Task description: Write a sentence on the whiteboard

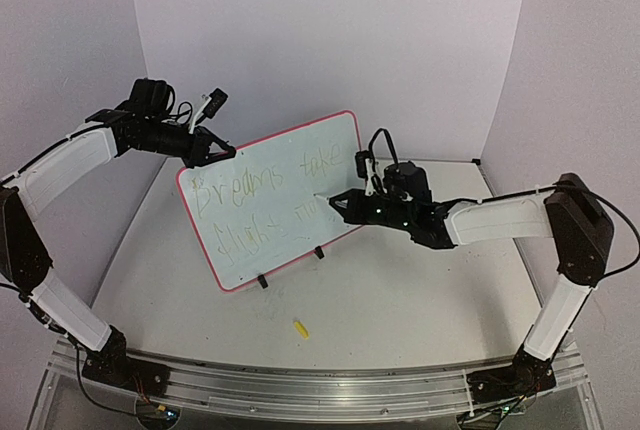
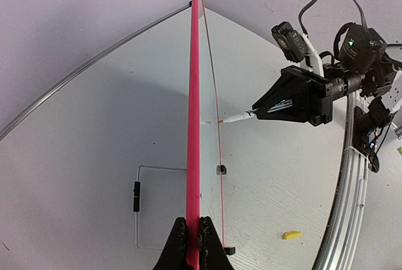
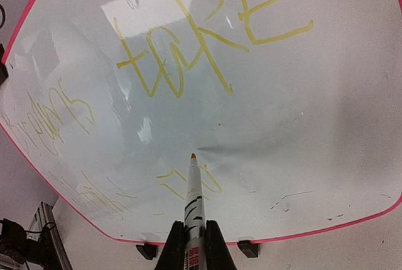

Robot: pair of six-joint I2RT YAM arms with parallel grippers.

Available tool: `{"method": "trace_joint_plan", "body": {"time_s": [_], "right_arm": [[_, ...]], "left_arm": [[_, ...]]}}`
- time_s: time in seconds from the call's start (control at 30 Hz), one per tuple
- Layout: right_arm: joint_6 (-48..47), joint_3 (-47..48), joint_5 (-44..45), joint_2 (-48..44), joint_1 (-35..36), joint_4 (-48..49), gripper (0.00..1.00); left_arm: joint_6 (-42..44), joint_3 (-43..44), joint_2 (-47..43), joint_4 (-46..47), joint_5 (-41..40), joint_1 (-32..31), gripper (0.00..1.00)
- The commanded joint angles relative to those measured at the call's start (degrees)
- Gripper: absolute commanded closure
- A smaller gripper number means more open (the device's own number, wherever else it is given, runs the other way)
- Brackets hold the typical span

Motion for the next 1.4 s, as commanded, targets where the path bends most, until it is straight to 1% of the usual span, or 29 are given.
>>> {"method": "trace_joint_plan", "body": {"time_s": [0.0, 0.2, 0.7, 1.37], "right_arm": [[0.14, 1.68, 2.37, 1.15, -0.17, 0.01, 1.00], [0.64, 0.66, 4.29, 0.92, -0.18, -1.02, 1.00], [1.76, -2.98, 5.56, 0.94, -0.16, -2.34, 1.00], [-1.23, 2.64, 7.37, -0.16, -0.18, -5.41, 1.00]], "left_arm": [[3.12, -3.84, 4.25, -8.10, 0.83, -3.27, 1.00], [3.19, -3.84, 4.06, -8.10, 0.78, -3.29, 1.00], [3.12, -3.84, 3.89, -8.10, 0.78, -3.39, 1.00], [3.25, -3.84, 3.67, -8.18, 0.60, -3.47, 1.00]]}}
